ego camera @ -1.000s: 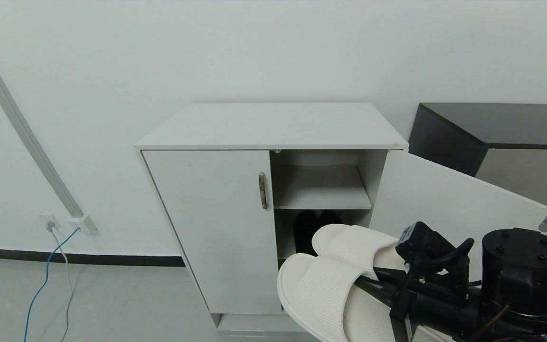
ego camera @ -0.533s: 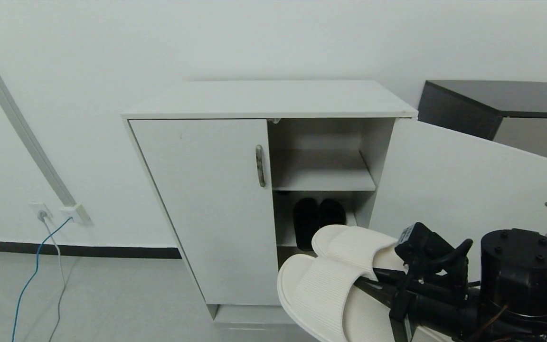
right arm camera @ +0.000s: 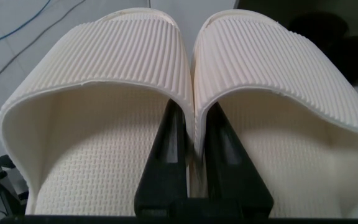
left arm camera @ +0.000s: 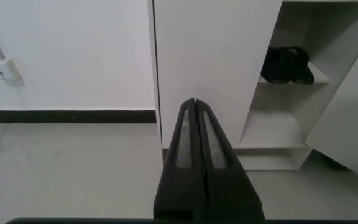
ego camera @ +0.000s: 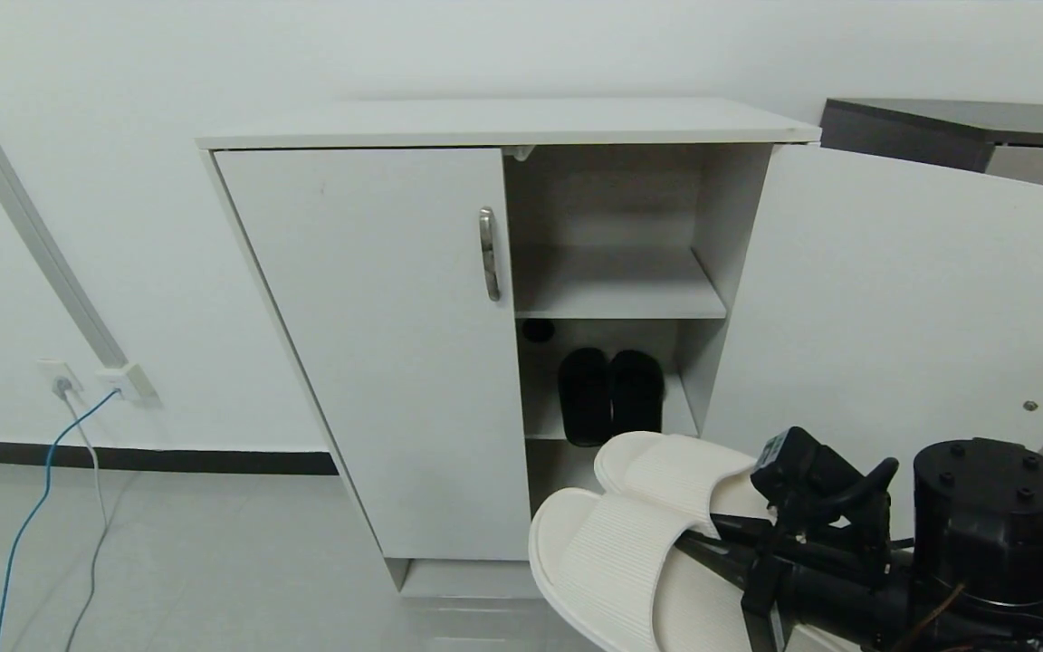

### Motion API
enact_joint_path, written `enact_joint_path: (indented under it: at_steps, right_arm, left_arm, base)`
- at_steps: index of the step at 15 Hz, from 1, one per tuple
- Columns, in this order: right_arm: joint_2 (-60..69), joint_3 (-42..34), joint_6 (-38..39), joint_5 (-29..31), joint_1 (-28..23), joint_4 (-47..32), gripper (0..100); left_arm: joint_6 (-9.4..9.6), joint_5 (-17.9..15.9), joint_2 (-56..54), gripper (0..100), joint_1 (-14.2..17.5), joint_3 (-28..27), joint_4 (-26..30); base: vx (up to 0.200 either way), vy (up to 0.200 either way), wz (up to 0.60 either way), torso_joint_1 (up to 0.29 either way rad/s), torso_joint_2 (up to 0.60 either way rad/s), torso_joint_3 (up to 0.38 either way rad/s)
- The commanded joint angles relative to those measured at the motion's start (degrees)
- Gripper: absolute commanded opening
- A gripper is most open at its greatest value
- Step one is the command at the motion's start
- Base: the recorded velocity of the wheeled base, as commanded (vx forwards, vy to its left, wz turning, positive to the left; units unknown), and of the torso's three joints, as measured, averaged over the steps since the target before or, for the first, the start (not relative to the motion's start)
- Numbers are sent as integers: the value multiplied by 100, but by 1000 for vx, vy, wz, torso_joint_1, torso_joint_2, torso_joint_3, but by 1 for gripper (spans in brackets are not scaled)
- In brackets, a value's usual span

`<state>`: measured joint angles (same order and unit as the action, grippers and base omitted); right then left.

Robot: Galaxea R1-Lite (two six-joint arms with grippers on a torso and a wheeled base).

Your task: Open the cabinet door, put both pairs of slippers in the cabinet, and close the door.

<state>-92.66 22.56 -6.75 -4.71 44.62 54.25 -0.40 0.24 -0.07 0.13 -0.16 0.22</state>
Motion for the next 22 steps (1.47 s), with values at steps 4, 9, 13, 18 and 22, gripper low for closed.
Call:
enact_joint_path:
  at_steps: [4,9,13,18,22]
  right_arm:
    - [-121,-33,-10,5,3,209,0]
    - [-138,-121,-10,14,3,341,0]
    - [-376,-6,-28,119,12,464,0]
    - [-1386,1391,746,2659,777,367,0]
    - [-1703,2674,1405,4153,847,-863,0]
  left_arm:
    - [-4,-7,7,0,4,-2,-4]
    - [-4,-7,7,0,4,-2,-4]
    - [-4,-7,7,0,4,-2,-4]
    - [14,2,7,0,4,-2,-4]
    - [23,-7,7,0,4,-2,-4]
  base:
    - [0,0,0,-1,24,24]
    - [0,0,0,0,0,0]
    - [0,0,0,2,30,46]
    - [0,0,0,-1,103,47]
    - [0,0,0,0,0,0]
